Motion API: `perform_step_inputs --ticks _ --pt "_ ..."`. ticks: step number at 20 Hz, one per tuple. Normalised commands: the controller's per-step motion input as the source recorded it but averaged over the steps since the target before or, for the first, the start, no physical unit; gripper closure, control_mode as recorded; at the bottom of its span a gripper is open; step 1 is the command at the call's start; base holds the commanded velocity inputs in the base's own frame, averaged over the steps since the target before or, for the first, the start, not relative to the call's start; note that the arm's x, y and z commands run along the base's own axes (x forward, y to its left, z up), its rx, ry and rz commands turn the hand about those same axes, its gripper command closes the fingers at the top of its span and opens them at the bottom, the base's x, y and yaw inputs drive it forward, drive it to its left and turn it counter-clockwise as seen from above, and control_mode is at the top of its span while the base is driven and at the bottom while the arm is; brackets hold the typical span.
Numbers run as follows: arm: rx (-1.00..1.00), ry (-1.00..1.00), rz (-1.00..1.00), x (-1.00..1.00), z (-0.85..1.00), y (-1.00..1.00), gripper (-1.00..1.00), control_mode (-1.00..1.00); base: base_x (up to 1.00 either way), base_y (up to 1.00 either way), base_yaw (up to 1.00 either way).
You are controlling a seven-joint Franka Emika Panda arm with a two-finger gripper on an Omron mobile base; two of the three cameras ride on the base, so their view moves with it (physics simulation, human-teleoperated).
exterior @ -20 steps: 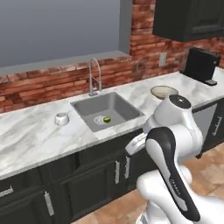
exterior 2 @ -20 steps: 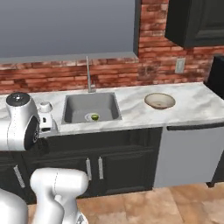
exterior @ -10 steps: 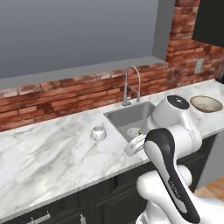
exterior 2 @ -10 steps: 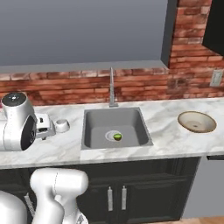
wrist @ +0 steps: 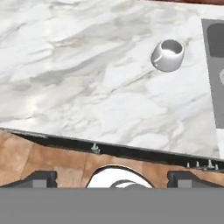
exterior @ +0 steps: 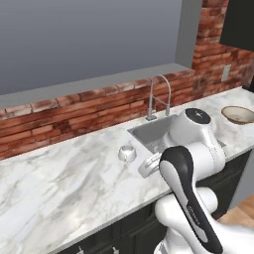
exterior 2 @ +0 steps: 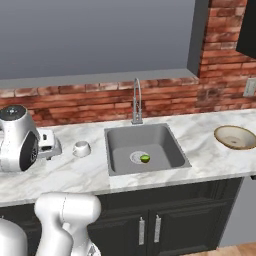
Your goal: Clear the mugs and bowl far away from the sink.
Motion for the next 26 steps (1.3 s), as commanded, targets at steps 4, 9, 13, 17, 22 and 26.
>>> perform_step_inputs --ticks 4,9,13,17,22,26 --pt "-0.17 0.14 -0.48 0.95 -0.18 0.46 -1.00 -1.00 0.00 0.00 0.00" --pt "-0.11 0.18 -0.41 0.93 -0.29 0.11 -1.00 -1.00 0.00 0.00 0.00" --pt "0.00 0.16 -0.27 0.92 -0.43 0.00 -1.00 -1.00 0.00 0.00 0.00" --pt "0.00 0.10 -0.17 0.85 -0.62 0.00 -1.00 -1.00 0.00 0.00 0.00" --pt "0.00 0.03 -0.15 0.79 -0.70 0.00 -1.00 -1.00 0.00 0.00 0.00" --pt "0.00 0.00 -0.09 0.67 -0.61 0.06 -1.00 -1.00 0.00 0.00 0.00"
